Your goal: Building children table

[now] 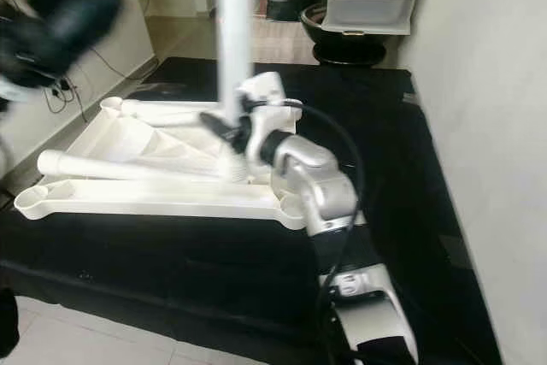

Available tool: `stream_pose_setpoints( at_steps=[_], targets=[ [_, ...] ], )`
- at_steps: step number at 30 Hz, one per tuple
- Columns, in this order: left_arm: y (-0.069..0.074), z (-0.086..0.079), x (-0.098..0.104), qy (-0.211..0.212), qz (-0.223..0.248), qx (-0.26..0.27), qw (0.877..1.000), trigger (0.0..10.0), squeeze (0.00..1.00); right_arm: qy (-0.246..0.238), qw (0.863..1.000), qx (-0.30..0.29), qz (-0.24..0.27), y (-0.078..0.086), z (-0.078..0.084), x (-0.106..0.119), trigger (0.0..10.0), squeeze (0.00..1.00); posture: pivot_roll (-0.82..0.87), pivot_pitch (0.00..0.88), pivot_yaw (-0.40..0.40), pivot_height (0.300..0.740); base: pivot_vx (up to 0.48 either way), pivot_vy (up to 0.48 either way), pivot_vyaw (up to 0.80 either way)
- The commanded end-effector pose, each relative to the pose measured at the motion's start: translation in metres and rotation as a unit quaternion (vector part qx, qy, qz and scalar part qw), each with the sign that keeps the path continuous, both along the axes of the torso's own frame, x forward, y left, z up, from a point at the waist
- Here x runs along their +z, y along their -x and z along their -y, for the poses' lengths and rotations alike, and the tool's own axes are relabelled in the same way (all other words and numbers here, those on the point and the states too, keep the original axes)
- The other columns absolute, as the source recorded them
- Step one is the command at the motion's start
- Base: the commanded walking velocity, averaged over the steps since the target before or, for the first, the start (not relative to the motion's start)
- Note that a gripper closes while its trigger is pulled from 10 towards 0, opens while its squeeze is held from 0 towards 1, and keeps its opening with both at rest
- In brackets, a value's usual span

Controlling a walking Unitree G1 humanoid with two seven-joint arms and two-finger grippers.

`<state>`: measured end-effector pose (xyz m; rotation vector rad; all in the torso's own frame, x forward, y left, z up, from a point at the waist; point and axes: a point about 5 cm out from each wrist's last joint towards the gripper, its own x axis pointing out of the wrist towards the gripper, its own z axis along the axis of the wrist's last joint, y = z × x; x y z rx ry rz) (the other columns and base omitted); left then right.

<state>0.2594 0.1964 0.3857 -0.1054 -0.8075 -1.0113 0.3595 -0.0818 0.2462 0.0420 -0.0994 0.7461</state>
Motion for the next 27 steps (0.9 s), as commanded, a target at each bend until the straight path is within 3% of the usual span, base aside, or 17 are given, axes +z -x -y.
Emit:
stream_pose_setpoints(
  at_steps=[1,2,3,4,7,8,10,13,16,19,21,22,23,25,26,27],
  targets=[
    [0.003,-0.002,0.0,-0.001,-0.005,0.002,1.0,10.0,1.0,-0.004,1.0,0.002,0.012,-0.001,-0.004,0.005,0.0,0.0,-0.02,0.017,0.027,0.74,0.0,0.0,0.0],
    [0.006,-0.006,0.001,0.002,-0.002,0.017,1.0,10.0,1.0,-0.01,1.0,-0.009,0.015,-0.003,0.0,0.007,0.0,0.0,-0.02,0.021,0.025,0.74,0.0,0.0,0.0],
    [0.011,-0.016,-0.001,0.028,-0.013,0.062,0.998,10.0,1.0,-0.022,0.999,-0.027,0.023,-0.007,0.009,0.013,4.2,0.0,-0.01,0.036,0.019,0.74,0.0,0.0,0.0],
    [0.011,-0.019,-0.005,0.036,-0.022,0.084,0.996,10.0,0.66,-0.027,0.999,-0.033,0.026,-0.008,0.012,0.016,10.0,0.0,-0.01,0.038,0.018,0.74,0.0,0.0,0.0],
    [0.011,-0.02,-0.008,0.041,-0.028,0.096,0.994,10.0,0.66,-0.03,0.999,-0.036,0.027,-0.009,0.014,0.017,10.0,0.0,-0.01,0.038,0.018,0.74,0.0,0.0,0.0],
    [0.012,-0.019,-0.013,0.048,-0.041,0.099,0.993,10.0,0.0,-0.029,0.998,-0.039,0.029,-0.011,0.015,0.018,10.0,0.0,-0.01,0.047,0.017,0.74,0.0,0.0,0.0],
    [0.012,-0.017,-0.021,0.05,-0.056,0.104,0.992,10.0,0.0,-0.024,0.998,-0.042,0.032,-0.012,0.016,0.019,10.0,0.0,-0.01,0.054,0.016,0.74,0.0,0.0,0.0],
    [0.02,0.005,-0.068,0.037,-0.144,0.119,0.982,10.0,0.0,0.004,0.998,-0.053,0.038,-0.021,0.02,0.017,10.0,0.0,0.02,0.109,0.002,0.74,0.0,0.0,0.0],
    [0.023,0.013,-0.081,0.025,-0.167,0.127,0.978,10.0,0.0,0.01,0.998,-0.054,0.038,-0.024,0.02,0.016,10.0,0.0,0.02,0.114,-0.001,0.74,0.0,0.0,0.0],
    [0.035,0.04,-0.126,-0.043,-0.235,0.153,0.959,10.0,0.0,0.028,0.999,-0.014,0.045,-0.029,0.011,0.015,10.0,0.0,0.06,0.16,-0.01,0.74,0.0,0.0,0.0],
    [0.035,0.04,-0.126,-0.043,-0.235,0.153,0.959,10.0,0.0,0.028,0.999,-0.014,0.045,-0.029,0.011,0.015,10.0,0.0,0.06,0.16,-0.01,0.74,0.0,0.0,0.0],
    [0.039,0.045,-0.146,-0.064,-0.271,0.171,0.945,10.0,0.0,0.034,0.998,0.012,0.052,-0.029,0.007,0.017,10.0,0.0,0.06,0.172,-0.009,0.74,0.0,0.0,0.0],
    [0.039,0.045,-0.146,-0.064,-0.271,0.171,0.945,10.0,0.0,0.034,0.998,0.012,0.052,-0.029,0.007,0.017,10.0,0.0,0.06,0.172,-0.009,0.74,0.0,0.0,0.0],
    [0.052,0.053,-0.182,-0.101,-0.333,0.19,0.918,10.0,0.0,0.041,0.994,0.084,0.065,-0.025,0.0,0.021,10.0,0.0,0.07,0.209,-0.004,0.74,0.0,0.0,0.0],
    [0.052,0.053,-0.182,-0.101,-0.333,0.19,0.918,10.0,0.0,0.041,0.994,0.084,0.065,-0.025,0.0,0.021,10.0,0.0,0.07,0.209,-0.004,0.74,0.0,0.0,0.0],
    [0.062,0.058,-0.196,-0.122,-0.356,0.194,0.906,10.0,0.0,0.04,0.99,0.122,0.064,-0.022,0.004,0.021,10.0,0.0,0.08,0.232,0.003,0.74,0.0,0.0,0.0]
  ],
)
